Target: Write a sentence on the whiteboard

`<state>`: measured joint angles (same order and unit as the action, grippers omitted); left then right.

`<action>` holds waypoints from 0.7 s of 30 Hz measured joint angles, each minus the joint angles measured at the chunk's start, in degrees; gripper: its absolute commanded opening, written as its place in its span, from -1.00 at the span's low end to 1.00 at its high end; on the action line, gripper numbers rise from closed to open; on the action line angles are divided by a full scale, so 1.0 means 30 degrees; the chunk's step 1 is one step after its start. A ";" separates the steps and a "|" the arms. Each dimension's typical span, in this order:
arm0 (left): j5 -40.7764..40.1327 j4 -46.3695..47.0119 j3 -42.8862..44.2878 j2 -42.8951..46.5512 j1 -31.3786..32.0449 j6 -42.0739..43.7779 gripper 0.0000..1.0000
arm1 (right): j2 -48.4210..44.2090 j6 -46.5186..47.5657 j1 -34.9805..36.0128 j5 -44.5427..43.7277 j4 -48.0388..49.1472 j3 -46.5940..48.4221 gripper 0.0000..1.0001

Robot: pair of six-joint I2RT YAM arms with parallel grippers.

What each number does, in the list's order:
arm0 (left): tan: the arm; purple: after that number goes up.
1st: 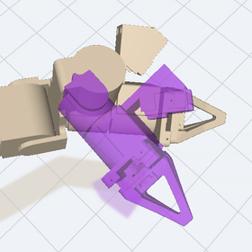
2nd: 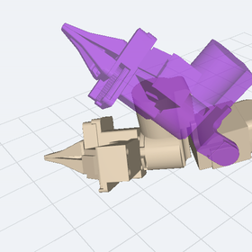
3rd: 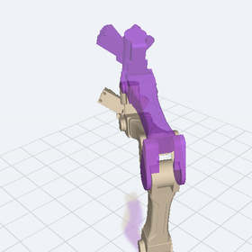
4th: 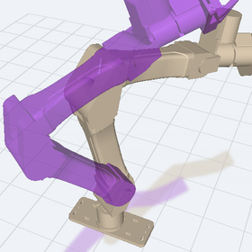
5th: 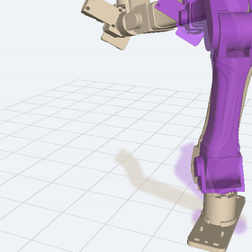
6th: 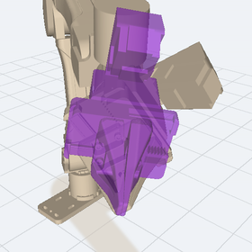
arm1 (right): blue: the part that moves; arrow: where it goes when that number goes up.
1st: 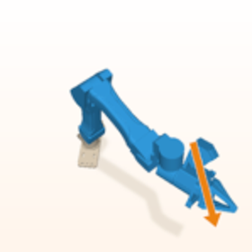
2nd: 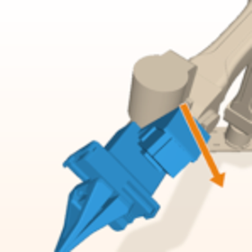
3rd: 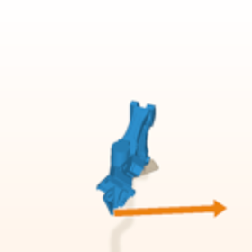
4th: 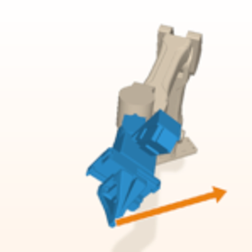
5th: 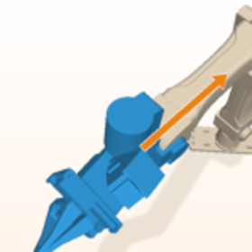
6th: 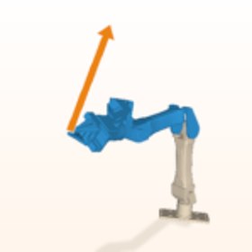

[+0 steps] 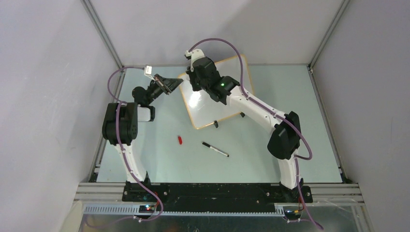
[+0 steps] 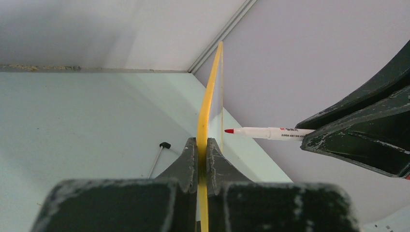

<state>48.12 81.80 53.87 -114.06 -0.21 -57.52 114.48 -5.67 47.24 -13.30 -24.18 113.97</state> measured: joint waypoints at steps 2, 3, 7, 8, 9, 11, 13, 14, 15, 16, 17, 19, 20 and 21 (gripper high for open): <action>-0.0007 0.0007 0.0000 0.0000 0.0007 0.0000 -1.00 | 0.0095 0.0051 0.0022 -0.0022 0.0007 0.0109 -1.00; -0.0007 0.0007 0.0000 0.0000 0.0007 0.0007 -1.00 | 0.0124 0.0058 0.0022 -0.0066 -0.0007 0.0109 -1.00; -0.0007 0.0007 0.0000 0.0000 0.0015 0.0000 -1.00 | 0.0160 0.0087 0.0058 -0.0182 -0.0073 0.0109 -1.00; -0.0007 0.0007 0.0000 0.0000 0.0015 0.0000 -1.00 | 0.0168 0.0087 0.0058 -0.0219 -0.0080 0.0109 -1.00; -0.0007 0.0007 0.0000 0.0000 0.0015 0.0000 -1.00 | 0.0168 0.0095 0.0066 -0.0240 -0.0095 0.0109 -1.00; -0.0007 0.0007 0.0000 0.0000 0.0015 0.0000 -1.00 | 0.0168 0.0102 0.0073 -0.0299 -0.0146 0.0109 -1.00; -0.0007 0.0007 0.0000 0.0000 0.0015 0.0000 -1.00 | 0.0168 0.0117 0.0073 -0.0306 -0.0146 0.0109 -1.00; -0.0007 0.0007 0.0000 0.0000 0.0015 0.0007 -1.00 | 0.0168 0.0117 0.0073 -0.0321 -0.0146 0.0109 -1.00; -0.0015 0.0007 0.0000 0.0000 0.0015 0.0000 -1.00 | 0.0168 0.0124 0.0073 -0.0328 -0.0146 0.0109 -1.00; -0.0007 0.0007 0.0000 0.0000 0.0015 0.0000 -1.00 | 0.0168 0.0124 0.0073 -0.0350 -0.0146 0.0109 -1.00; -0.0007 0.0007 0.0000 0.0000 0.0015 0.0000 -1.00 | 0.0168 0.0124 0.0073 -0.0372 -0.0146 0.0109 -1.00; -0.0007 0.0007 0.0000 0.0000 0.0015 0.0000 -1.00 | 0.0168 0.0131 0.0073 -0.0437 -0.0146 0.0109 -1.00; -0.0015 0.0007 0.0000 0.0000 0.0015 0.0007 -1.00 | 0.0168 0.0131 0.0073 -0.0444 -0.0146 0.0109 -1.00; -0.0007 0.0007 0.0000 0.0000 0.0015 0.0007 -1.00 | 0.0168 0.0131 0.0073 -0.0444 -0.0146 0.0109 -1.00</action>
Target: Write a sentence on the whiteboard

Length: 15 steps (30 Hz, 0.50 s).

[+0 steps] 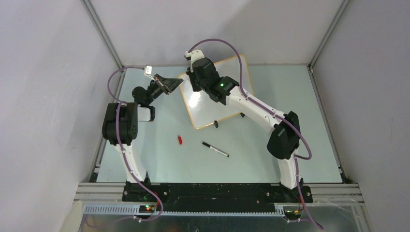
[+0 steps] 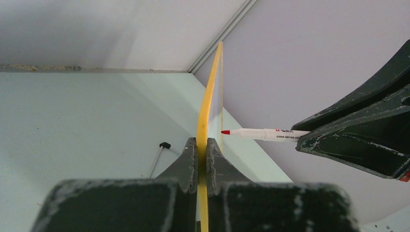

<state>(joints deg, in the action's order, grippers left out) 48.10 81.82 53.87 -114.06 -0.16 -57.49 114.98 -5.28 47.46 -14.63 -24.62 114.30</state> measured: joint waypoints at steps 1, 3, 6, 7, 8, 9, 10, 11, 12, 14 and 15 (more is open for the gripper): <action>0.0000 0.0000 0.0000 0.0000 0.0000 0.0000 -1.00 | 0.0000 0.0000 0.0000 -0.0007 0.0000 0.0000 -1.00; 0.0000 0.0000 0.0000 0.0000 0.0000 0.0000 -1.00 | 0.0000 0.0000 0.0000 -0.0015 0.0000 0.0000 -1.00; 0.0000 0.0000 0.0000 0.0000 0.0000 0.0000 -1.00 | 0.0007 0.0000 0.0000 -0.0044 0.0000 0.0000 -1.00; 0.0000 0.0000 0.0000 0.0000 0.0000 0.0000 -1.00 | 0.0015 0.0000 0.0000 -0.0058 0.0000 0.0007 -1.00; 0.0000 0.0000 0.0000 0.0000 0.0000 0.0000 -1.00 | 0.0036 0.0007 0.0000 -0.0073 0.0007 0.0022 -1.00; 0.0000 0.0000 0.0000 0.0000 0.0000 -0.0007 -1.00 | 0.0080 0.0007 0.0000 -0.0102 -0.0007 0.0051 -1.00; 0.0000 0.0000 0.0000 0.0000 0.0000 -0.0007 -1.00 | 0.0146 0.0015 0.0000 -0.0153 0.0000 0.0095 -1.00; 0.0000 0.0000 0.0000 0.0000 0.0000 0.0000 -1.00 | 0.0226 0.0015 0.0000 -0.0197 0.0000 0.0160 -1.00; 0.0000 0.0000 0.0000 0.0000 0.0000 0.0000 -1.00 | 0.0270 0.0015 0.0000 -0.0197 0.0007 0.0182 -1.00; 0.0000 0.0007 0.0000 0.0000 0.0000 0.0000 -1.00 | 0.0372 0.0022 0.0000 -0.0233 -0.0007 0.0204 -1.00; 0.0000 0.0007 0.0000 0.0000 0.0000 0.0000 -1.00 | 0.0444 0.0036 0.0000 -0.0277 -0.0015 0.0262 -1.00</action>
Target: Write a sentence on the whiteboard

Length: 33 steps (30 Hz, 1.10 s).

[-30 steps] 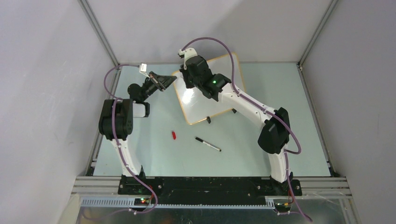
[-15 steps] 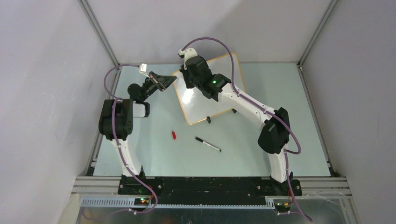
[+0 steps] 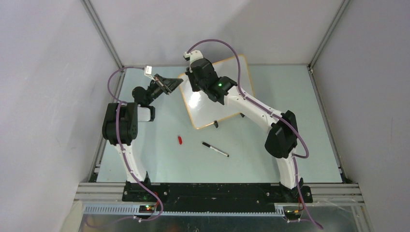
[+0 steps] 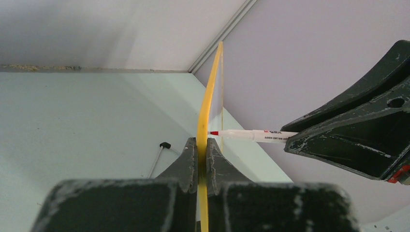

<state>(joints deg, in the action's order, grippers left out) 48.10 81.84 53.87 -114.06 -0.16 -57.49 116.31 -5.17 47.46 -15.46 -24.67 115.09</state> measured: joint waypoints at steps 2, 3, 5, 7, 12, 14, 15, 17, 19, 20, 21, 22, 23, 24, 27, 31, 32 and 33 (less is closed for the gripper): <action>-0.0044 -0.0029 0.0000 0.0000 0.0000 0.0000 -1.00 | 0.0153 0.0036 0.0000 -0.0058 -0.0058 0.0211 -1.00; -0.0051 -0.0029 0.0000 0.0000 0.0000 0.0000 -1.00 | 0.0204 0.0036 0.0000 -0.0080 -0.0095 0.0284 -1.00; -0.0036 -0.0022 0.0000 0.0000 0.0000 0.0000 -1.00 | 0.0248 0.0066 0.0000 -0.0117 -0.0124 0.0386 -1.00; -0.0036 -0.0015 0.0000 0.0000 0.0000 0.0000 -1.00 | 0.0306 0.0095 0.0000 -0.0131 -0.0124 0.0495 -1.00; -0.0051 -0.0029 0.0000 0.0000 0.0000 0.0007 -1.00 | 0.0379 0.0109 0.0000 -0.0131 -0.0131 0.0583 -1.00; -0.0044 -0.0029 0.0000 0.0000 0.0000 0.0007 -1.00 | 0.0379 0.0102 0.0000 -0.0117 -0.0131 0.0583 -1.00; -0.0051 -0.0029 0.0000 0.0000 0.0000 0.0000 -1.00 | 0.0379 0.0109 0.0000 -0.0109 -0.0131 0.0583 -1.00; -0.0044 -0.0029 0.0000 0.0000 0.0000 0.0007 -1.00 | 0.0379 0.0117 0.0000 -0.0044 -0.0131 0.0583 -1.00; -0.0044 -0.0022 0.0000 0.0000 0.0000 0.0000 -1.00 | 0.0379 0.0124 0.0000 0.0029 -0.0131 0.0583 -1.00; -0.0051 -0.0029 0.0000 0.0000 0.0000 0.0007 -1.00 | 0.0379 0.0131 0.0000 0.0073 -0.0138 0.0583 -1.00; -0.0044 -0.0022 0.0000 0.0000 0.0000 0.0000 -1.00 | 0.0379 0.0160 0.0000 0.0138 -0.0138 0.0583 -1.00; -0.0044 -0.0022 0.0000 0.0000 0.0000 0.0007 -1.00 | 0.0386 0.0175 0.0007 0.0182 -0.0138 0.0583 -1.00; -0.0044 -0.0022 0.0000 0.0000 0.0000 0.0000 -1.00 | 0.0386 0.0204 0.0022 0.0240 -0.0138 0.0583 -1.00; -0.0044 -0.0022 0.0000 0.0000 0.0000 0.0000 -1.00 | 0.0393 0.0233 0.0029 0.0291 -0.0146 0.0583 -1.00; -0.0044 -0.0022 0.0000 0.0000 0.0000 0.0000 -1.00 | 0.0393 0.0248 0.0036 0.0393 -0.0160 0.0583 -1.00; -0.0044 -0.0029 0.0000 0.0000 0.0000 0.0007 -1.00 | 0.0408 0.0255 0.0044 0.0539 -0.0226 0.0583 -1.00; -0.0044 -0.0022 0.0000 0.0000 0.0000 0.0007 -1.00 | 0.0408 0.0255 0.0058 0.0612 -0.0262 0.0583 -1.00; -0.0044 -0.0022 0.0000 0.0000 0.0000 0.0007 -1.00 | 0.0408 0.0262 0.0080 0.0641 -0.0284 0.0583 -1.00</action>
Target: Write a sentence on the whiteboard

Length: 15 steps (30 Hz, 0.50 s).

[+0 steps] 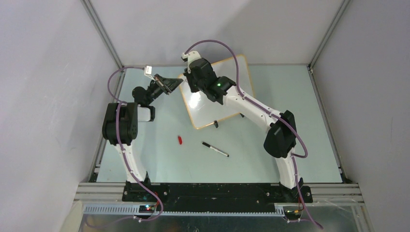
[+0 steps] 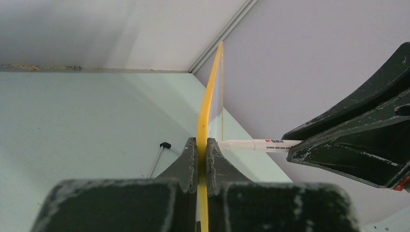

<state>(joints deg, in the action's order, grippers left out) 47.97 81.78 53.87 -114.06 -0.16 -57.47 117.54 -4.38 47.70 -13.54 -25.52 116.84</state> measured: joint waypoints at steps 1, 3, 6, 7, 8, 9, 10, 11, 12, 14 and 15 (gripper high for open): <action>0.0000 0.0000 0.0000 0.0000 0.0000 0.0000 -1.00 | 0.0000 0.0000 0.0022 0.0044 -0.0015 0.0000 -1.00; 0.0000 0.0000 0.0000 0.0000 0.0000 0.0000 -1.00 | 0.0000 0.0007 0.0051 0.0146 -0.0073 0.0000 -1.00; 0.0007 0.0007 0.0000 0.0000 0.0000 -0.0007 -1.00 | 0.0007 0.0007 0.0080 0.0226 -0.0175 0.0000 -1.00; 0.0007 0.0007 0.0000 0.0000 0.0007 -0.0007 -1.00 | 0.0007 0.0007 0.0087 0.0262 -0.0197 0.0000 -1.00; 0.0007 0.0007 0.0000 0.0000 0.0007 -0.0007 -1.00 | 0.0007 0.0007 0.0095 0.0284 -0.0197 0.0000 -1.00; 0.0007 0.0007 0.0000 0.0000 0.0007 -0.0007 -1.00 | 0.0007 0.0007 0.0117 0.0306 -0.0197 -0.0007 -1.00; 0.0007 0.0007 0.0000 0.0000 0.0007 -0.0007 -1.00 | 0.0000 0.0007 0.0117 0.0313 -0.0204 -0.0022 -1.00; 0.0007 0.0007 0.0000 0.0000 0.0007 0.0000 -1.00 | 0.0000 0.0007 0.0117 0.0321 -0.0182 -0.0051 -1.00; 0.0007 0.0007 0.0000 0.0000 0.0007 0.0000 -1.00 | 0.0000 0.0000 0.0117 0.0321 -0.0175 -0.0102 -1.00; -0.0036 -0.0022 0.0000 0.0000 0.0007 0.0000 -1.00 | 0.0000 0.0000 0.0138 0.0342 -0.0131 -0.0240 -1.00; -0.0066 -0.0044 0.0000 0.0000 0.0007 0.0007 -1.00 | 0.0000 0.0000 0.0153 0.0350 -0.0124 -0.0291 -1.00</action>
<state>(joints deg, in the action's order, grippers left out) 47.77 81.65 53.87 -114.06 -0.14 -57.45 117.54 -4.38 48.16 -12.49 -25.89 115.96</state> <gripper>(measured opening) 0.036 0.149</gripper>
